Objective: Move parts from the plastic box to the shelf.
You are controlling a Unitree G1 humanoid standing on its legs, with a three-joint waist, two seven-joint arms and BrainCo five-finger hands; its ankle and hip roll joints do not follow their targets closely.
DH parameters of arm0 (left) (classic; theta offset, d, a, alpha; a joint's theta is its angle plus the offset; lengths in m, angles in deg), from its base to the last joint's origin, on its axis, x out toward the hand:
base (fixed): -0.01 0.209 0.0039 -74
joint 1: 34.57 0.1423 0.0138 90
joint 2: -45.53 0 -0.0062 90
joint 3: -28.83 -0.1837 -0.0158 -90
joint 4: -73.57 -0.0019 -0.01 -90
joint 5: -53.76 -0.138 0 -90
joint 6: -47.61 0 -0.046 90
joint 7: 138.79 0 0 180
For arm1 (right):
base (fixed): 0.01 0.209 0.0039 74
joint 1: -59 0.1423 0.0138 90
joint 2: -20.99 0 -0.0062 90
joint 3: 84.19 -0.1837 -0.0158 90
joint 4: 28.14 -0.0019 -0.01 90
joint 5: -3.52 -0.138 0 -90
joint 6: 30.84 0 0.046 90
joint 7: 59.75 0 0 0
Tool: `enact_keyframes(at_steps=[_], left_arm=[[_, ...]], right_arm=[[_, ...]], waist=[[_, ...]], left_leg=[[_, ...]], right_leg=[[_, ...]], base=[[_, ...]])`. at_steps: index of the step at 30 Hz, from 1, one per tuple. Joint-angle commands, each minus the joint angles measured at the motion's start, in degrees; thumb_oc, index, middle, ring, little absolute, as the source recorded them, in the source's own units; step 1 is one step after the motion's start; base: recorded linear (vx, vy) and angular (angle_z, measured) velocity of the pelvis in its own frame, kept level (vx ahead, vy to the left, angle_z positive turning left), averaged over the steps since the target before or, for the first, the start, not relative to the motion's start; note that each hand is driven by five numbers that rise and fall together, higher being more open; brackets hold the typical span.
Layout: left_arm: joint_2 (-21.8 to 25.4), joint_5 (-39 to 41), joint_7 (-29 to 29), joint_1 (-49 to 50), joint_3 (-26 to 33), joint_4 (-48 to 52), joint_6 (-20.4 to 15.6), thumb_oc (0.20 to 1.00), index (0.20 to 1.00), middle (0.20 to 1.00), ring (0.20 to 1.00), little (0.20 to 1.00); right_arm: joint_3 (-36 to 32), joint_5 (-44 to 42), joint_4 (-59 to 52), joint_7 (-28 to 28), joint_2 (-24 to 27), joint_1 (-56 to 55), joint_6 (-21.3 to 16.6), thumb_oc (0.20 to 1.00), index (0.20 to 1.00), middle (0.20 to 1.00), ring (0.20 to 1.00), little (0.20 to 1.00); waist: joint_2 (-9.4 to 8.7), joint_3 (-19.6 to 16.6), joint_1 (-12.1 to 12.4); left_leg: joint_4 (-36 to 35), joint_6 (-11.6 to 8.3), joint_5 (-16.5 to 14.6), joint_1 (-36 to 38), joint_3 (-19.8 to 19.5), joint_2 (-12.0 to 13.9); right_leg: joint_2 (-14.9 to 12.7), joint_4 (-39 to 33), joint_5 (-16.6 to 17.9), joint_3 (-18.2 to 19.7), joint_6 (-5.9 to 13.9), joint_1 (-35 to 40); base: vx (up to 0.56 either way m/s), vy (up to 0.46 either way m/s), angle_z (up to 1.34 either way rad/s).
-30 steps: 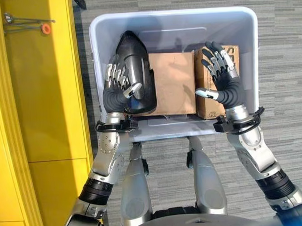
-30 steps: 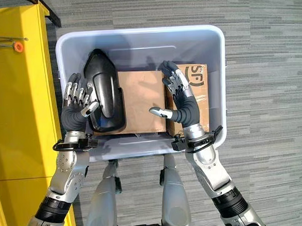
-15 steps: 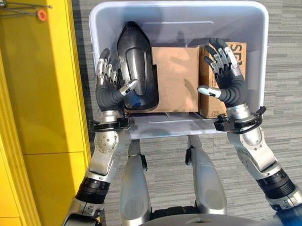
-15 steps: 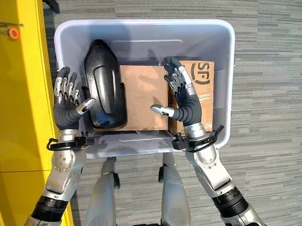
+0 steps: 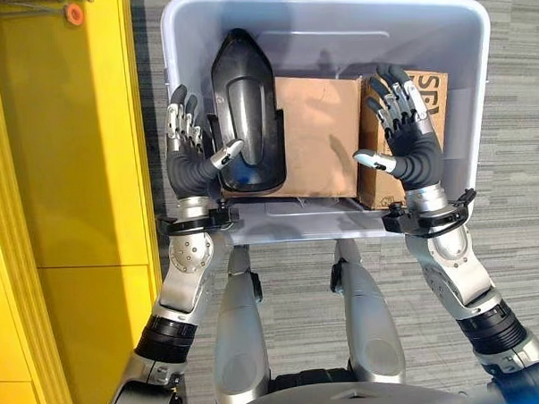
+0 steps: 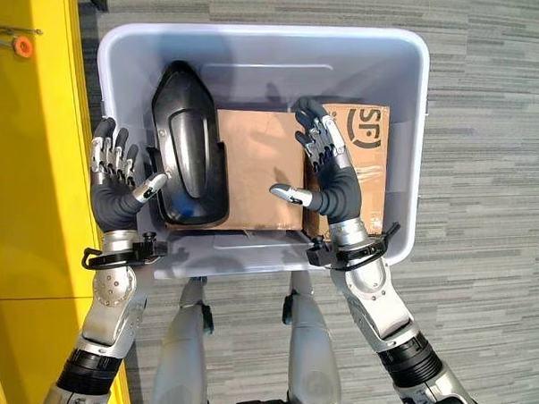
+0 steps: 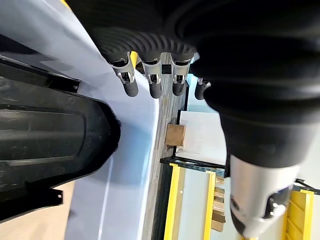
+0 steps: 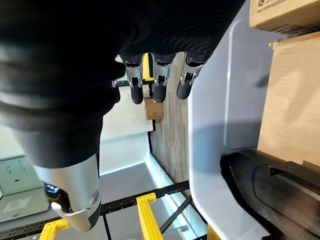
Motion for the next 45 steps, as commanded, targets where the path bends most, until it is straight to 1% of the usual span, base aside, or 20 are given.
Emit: enact_keyframes(at_steps=[1, 9, 14, 17, 26, 31, 33, 34, 35, 40, 41, 42, 45], left_arm=[[1.79, -1.32, -1.09, -2.12, 2.13, 0.86, -3.64, 1.0, 1.0, 1.0, 1.0, 1.0], [1.03, 0.14, -1.1, -3.3, 0.45, -3.63, -2.76, 1.0, 1.0, 1.0, 1.0, 1.0], [0.66, 0.79, -2.05, -3.87, 0.09, -7.32, -2.44, 1.0, 1.0, 1.0, 1.0, 1.0], [0.35, 1.23, -3.06, -3.56, 1.13, -9.26, -2.43, 1.0, 1.0, 1.0, 1.0, 1.0], [-0.71, 3.18, -6.56, -3.25, 4.47, -13.07, -2.78, 1.0, 1.0, 1.0, 1.0, 1.0], [-1.45, 3.95, -8.25, -5.72, 4.11, -15.89, -2.5, 1.0, 1.0, 1.0, 1.0, 1.0], [-1.61, 4.34, -9.37, -8.81, 3.26, -18.6, -2.05, 1.0, 1.0, 1.0, 1.0, 1.0], [-1.26, 3.21, -10.07, -10.46, 2.63, -20.27, -1.35, 1.0, 1.0, 1.0, 1.0, 1.0], [-1.26, 3.2, -10.08, -10.51, 2.62, -20.31, -1.37, 1.0, 1.0, 1.0, 1.0, 1.0], [-0.67, -0.68, -12.41, -15.21, 0.53, -25.54, 1.17, 1.0, 1.0, 1.0, 1.0, 1.0], [-0.43, -2.16, -12.63, -15.9, -0.17, -26.68, 2.09, 1.0, 1.0, 1.0, 1.0, 1.0], [0.22, -5.88, -13.2, -18.09, -1.79, -29.49, 4.64, 1.0, 1.0, 1.0, 1.0, 1.0], [0.37, -6.64, -13.27, -19.38, -2.56, -31.05, 4.99, 1.0, 1.0, 1.0, 1.0, 1.0]], right_arm=[[-0.68, 2.34, -4.0, -0.22, 0.84, 2.78, -4.37, 1.0, 1.0, 1.0, 1.0, 1.0], [-0.45, 2.1, -3.74, -0.81, 0.73, 2.9, -4.21, 1.0, 1.0, 1.0, 1.0, 1.0], [0.26, 1.49, -3.52, -0.83, 0.59, 3.0, -4.19, 1.0, 1.0, 1.0, 1.0, 1.0], [0.32, 1.01, -3.41, -0.99, 0.52, 3.12, -4.41, 1.0, 1.0, 1.0, 1.0, 1.0], [1.14, 0.09, -3.17, -1.56, 0.04, 3.65, -4.37, 1.0, 1.0, 1.0, 1.0, 1.0], [1.87, -0.04, -2.99, -1.96, -0.17, 4.34, -4.14, 1.0, 1.0, 1.0, 1.0, 1.0], [2.55, -0.36, -2.76, -2.38, -0.32, 5.18, -4.01, 1.0, 1.0, 1.0, 1.0, 1.0], [2.87, -0.62, -2.61, -2.5, -0.49, 5.36, -4.04, 1.0, 1.0, 1.0, 1.0, 1.0], [2.85, -0.62, -2.6, -2.5, -0.49, 5.38, -4.04, 1.0, 1.0, 1.0, 1.0, 1.0], [3.49, -1.0, -2.55, -2.51, -0.47, 5.64, -4.12, 1.0, 1.0, 1.0, 1.0, 1.0], [3.58, -1.08, -2.59, -2.45, -0.42, 5.63, -4.18, 1.0, 1.0, 1.0, 1.0, 1.0], [3.66, -1.33, -2.7, -2.1, -0.2, 5.63, -4.21, 1.0, 1.0, 1.0, 1.0, 1.0], [3.61, -1.45, -2.69, -2.04, 0.07, 5.5, -4.24, 1.0, 1.0, 1.0, 1.0, 1.0]], waist=[[-2.13, 0.45, 0.52], [-2.54, 0.55, 0.12], [-2.93, 0.56, 0.05], [-3.25, 0.56, 0.0], [-3.98, 0.56, -0.01], [-4.56, 0.56, -0.45], [-5.11, 0.56, -0.99], [-5.44, 0.55, -1.32], [-5.45, 0.56, -1.3], [-6.08, 0.54, -2.44], [-6.19, 0.49, -2.63], [-6.39, 0.21, -3.19], [-6.3, 0.06, -3.45]], left_leg=[[1.21, 0.58, 0.78, 1.02, 0.94, -0.42], [1.18, 0.67, 0.92, -0.2, 0.71, -0.41], [1.17, 0.75, 0.51, -0.46, 0.55, -0.32], [0.95, 0.84, 0.88, -1.07, 0.51, -0.27], [0.72, 1.06, 0.5, -1.8, 0.36, 0.06], [0.85, 1.11, 0.31, -2.18, 0.31, 0.21], [1.05, 1.2, 0.12, -2.36, 0.33, 0.26], [1.04, 1.28, 0.07, -2.39, 0.39, 0.22], [1.04, 1.28, 0.07, -2.4, 0.4, 0.21], [1.28, 1.49, -0.27, -2.44, 0.68, 0.28], [1.29, 1.51, -0.32, -2.45, 0.74, 0.27], [1.41, 1.59, -0.4, -2.55, 0.86, 0.25], [1.41, 1.6, -0.4, -2.74, 0.75, 0.26]], right_leg=[[-0.24, 6.42, -1.94, 1.09, 2.59, 1.67], [0.0, 6.48, -1.97, 1.06, 2.42, 0.56], [0.21, 6.49, -2.12, 1.22, 2.45, 0.21], [0.27, 6.39, -1.89, 1.14, 2.44, -0.33], [0.76, 6.57, -2.3, 1.19, 2.42, -1.26], [0.88, 6.67, -2.33, 1.33, 2.34, -1.69], [0.96, 6.8, -2.31, 1.49, 2.35, -1.93], [1.09, 6.77, -2.26, 1.63, 2.39, -2.05], [1.09, 6.77, -2.26, 1.65, 2.4, -2.06], [1.27, 6.91, -2.31, 2.17, 2.38, -2.39], [1.3, 6.91, -2.28, 2.31, 2.4, -2.53], [1.34, 6.84, -2.18, 2.58, 2.43, -2.64], [1.32, 6.76, -2.17, 2.69, 2.36, -2.8]], base=[[0.0, 0.0, 0.0], [0.0, 0.0, 0.01], [0.0, 0.0, 0.0], [0.0, 0.0, 0.0], [0.0, 0.0, 0.0], [0.01, -0.001, -0.02], [0.0, 0.0, 0.0], [0.0, 0.0, 0.0], [0.0, 0.0, 0.0], [0.01, 0.015, -0.03], [0.0, 0.01, -0.05], [0.0, 0.003, -0.05], [0.0, 0.002, -0.05]])
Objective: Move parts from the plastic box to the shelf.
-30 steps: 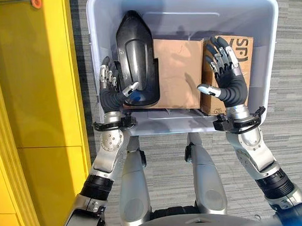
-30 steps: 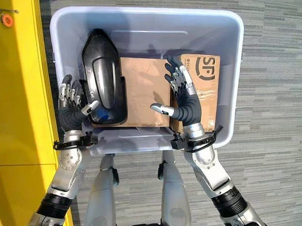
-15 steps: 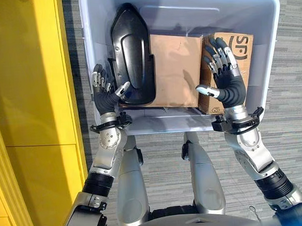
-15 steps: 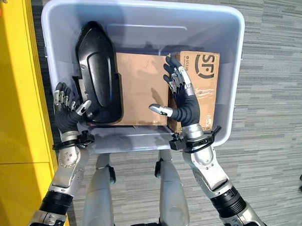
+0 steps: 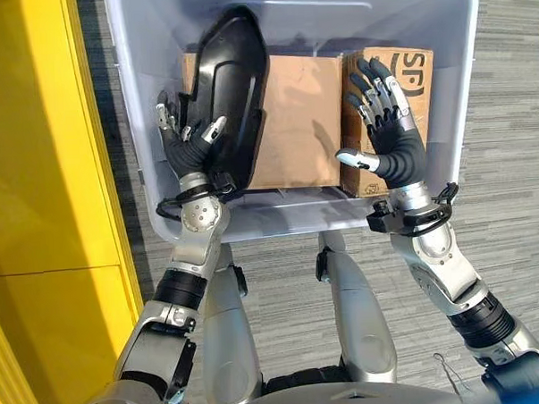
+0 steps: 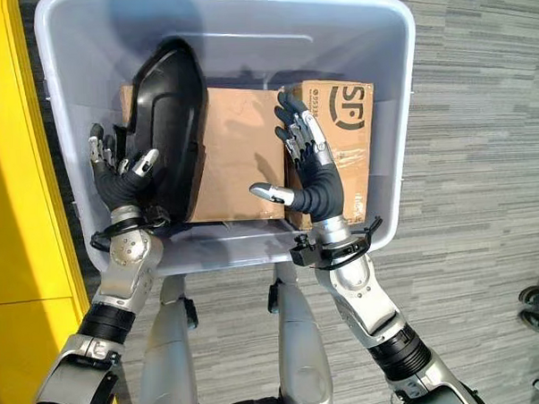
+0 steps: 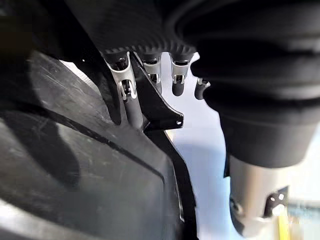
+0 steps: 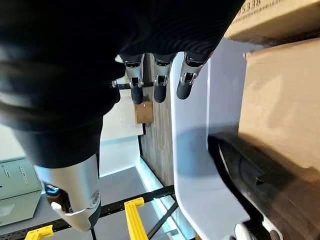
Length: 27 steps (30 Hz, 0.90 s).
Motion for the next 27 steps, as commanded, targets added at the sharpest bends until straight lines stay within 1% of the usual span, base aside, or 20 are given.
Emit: enact_keyframes(at_steps=[1, 2, 6, 8, 14, 15, 16, 17, 20, 23, 24, 26, 27], left_arm=[[1.24, -4.1, 0.09, -0.97, -0.83, -3.61, 2.56, 1.0, 1.0, 1.0, 1.0, 1.0], [1.32, -4.94, 0.2, -1.74, -1.33, -5.29, 3.7, 1.0, 1.0, 1.0, 1.0, 1.0], [0.78, -3.88, 0.47, -3.1, -1.65, -7.71, 4.19, 1.0, 1.0, 1.0, 1.0, 1.0], [0.64, -0.95, 1.4, -3.31, -1.31, -8.2, 3.68, 1.0, 1.0, 1.0, 1.0, 1.0], [0.96, -0.49, 1.92, -1.31, -0.32, -5.22, 2.75, 1.0, 1.0, 1.0, 1.0, 1.0], [1.08, -0.51, 2.32, -0.36, -0.07, -2.69, 1.99, 1.0, 1.0, 1.0, 1.0, 1.0], [1.08, -0.52, 2.32, -0.32, -0.06, -2.64, 2.02, 1.0, 1.0, 1.0, 1.0, 1.0], [1.2, -0.42, 3.11, 1.34, 0.1, 1.01, 0.94, 1.0, 1.0, 1.0, 1.0, 1.0], [1.32, 0.07, 4.67, 3.39, 0.07, 7.19, -0.61, 1.0, 1.0, 1.0, 1.0, 1.0], [1.12, 3.07, 7.14, 5.53, 0.23, 13.91, -2.53, 1.0, 1.0, 1.0, 1.0, 1.0], [0.78, 6.08, 9.33, 6.89, 0.22, 18.81, -3.9, 1.0, 1.0, 1.0, 1.0, 1.0], [0.83, 8.09, 10.58, 7.55, 0.51, 22.14, -4.53, 1.0, 1.0, 1.0, 1.0, 1.0], [0.98, 7.77, 10.71, 7.88, 0.6, 23.33, -4.56, 1.0, 1.0, 1.0, 1.0, 1.0]], right_arm=[[-1.82, -1.11, -2.79, 0.47, 0.4, 1.54, -3.51, 1.0, 1.0, 1.0, 1.0, 1.0], [-1.63, -1.26, -2.85, 0.71, 0.54, 1.47, -3.45, 1.0, 1.0, 1.0, 1.0, 1.0], [-1.4, -1.19, -3.09, 0.86, 0.68, 1.19, -3.43, 1.0, 1.0, 1.0, 1.0, 1.0], [-1.34, -1.54, -3.27, 1.11, 0.8, 0.86, -3.11, 1.0, 1.0, 1.0, 1.0, 1.0], [-1.93, -1.64, -3.43, 1.49, 0.81, 0.01, -3.06, 1.0, 1.0, 1.0, 1.0, 1.0], [-2.23, -1.66, -3.33, 1.56, 0.8, -0.11, -3.07, 1.0, 1.0, 1.0, 1.0, 1.0], [-2.22, -1.66, -3.33, 1.56, 0.8, -0.13, -3.07, 1.0, 1.0, 1.0, 1.0, 1.0], [-2.48, -1.67, -3.13, 1.57, 0.58, -0.18, -3.11, 1.0, 1.0, 1.0, 1.0, 1.0], [-3.13, -1.4, -3.03, 1.39, 0.41, -0.38, -3.14, 1.0, 1.0, 1.0, 1.0, 1.0], [-3.79, -0.69, -2.88, 1.26, 0.28, -0.29, -2.93, 1.0, 1.0, 1.0, 1.0, 1.0], [-4.25, -0.27, -2.98, 1.24, 0.3, -0.43, -2.95, 1.0, 1.0, 1.0, 1.0, 1.0], [-4.59, 0.02, -3.24, 1.28, 0.32, -0.44, -2.87, 1.0, 1.0, 1.0, 1.0, 1.0], [-4.67, 0.21, -3.29, 1.31, 0.37, -0.52, -2.88, 1.0, 1.0, 1.0, 1.0, 1.0]], waist=[[-2.25, -0.33, -0.07], [-2.23, -0.6, -0.42], [-2.02, -0.79, -0.81], [-1.8, -1.12, -1.0], [-1.63, -1.49, -0.75], [-1.36, -1.64, -0.55], [-1.36, -1.64, -0.54], [-1.06, -1.77, -0.25], [-0.38, -1.92, 0.3], [0.19, -2.29, 0.82], [0.78, -2.47, 1.22], [0.99, -2.67, 1.4], [1.17, -2.73, 1.57]], left_leg=[[0.8, 2.04, -0.69, 1.89, 0.39, -0.58], [0.84, 2.08, -0.73, 1.82, 0.36, -0.66], [0.95, 2.11, -0.74, 1.55, 0.2, -0.75], [0.76, 2.18, -0.7, 1.59, 0.0, -0.84], [0.14, 2.22, -0.67, 2.3, -0.05, -0.96], [-0.18, 2.21, -0.63, 2.64, 0.06, -1.04], [-0.21, 2.21, -0.63, 2.68, 0.07, -1.04], [-0.46, 2.22, -0.69, 3.31, 0.04, -1.15], [-0.87, 2.22, -0.7, 3.93, 0.05, -1.34], [-1.4, 2.26, -0.43, 4.41, 0.01, -1.62], [-1.49, 2.27, -0.71, 5.02, -0.02, -1.67], [-1.63, 2.33, -0.47, 5.21, -0.05, -1.75], [-1.67, 2.31, -0.79, 5.56, -0.11, -1.68]], right_leg=[[0.2, 6.69, -3.68, 1.55, 3.67, 2.3], [0.22, 6.57, -3.6, 1.79, 3.62, 2.13], [0.28, 6.61, -3.64, 1.97, 3.53, 1.83], [0.35, 6.41, -3.62, 2.12, 3.48, 1.84], [0.41, 6.07, -3.54, 2.16, 3.54, 2.33], [0.41, 6.04, -3.61, 2.12, 3.57, 2.57], [0.41, 6.04, -3.61, 2.13, 3.57, 2.59], [0.35, 5.93, -3.61, 2.03, 3.63, 3.09], [0.25, 5.78, -3.65, 1.91, 3.7, 3.59], [0.1, 5.44, -3.47, 1.89, 3.77, 3.88], [0.14, 5.43, -3.79, 1.92, 3.73, 4.42], [-0.02, 5.38, -3.54, 1.86, 3.76, 4.48], [0.02, 5.41, -3.77, 1.87, 3.81, 4.85]], base=[[0.0, 0.006, -0.05], [0.0, 0.0, -0.04], [0.0, 0.0, 0.0], [0.0, 0.0, 0.0], [0.0, 0.0, 0.0], [0.0, 0.0, 0.0], [0.0, 0.0, 0.0], [0.0, 0.0, 0.0], [0.0, 0.0, 0.0], [0.0, 0.001, -0.02], [0.0, 0.004, -0.07], [0.0, 0.001, -0.03], [0.0, 0.0, 0.0]])
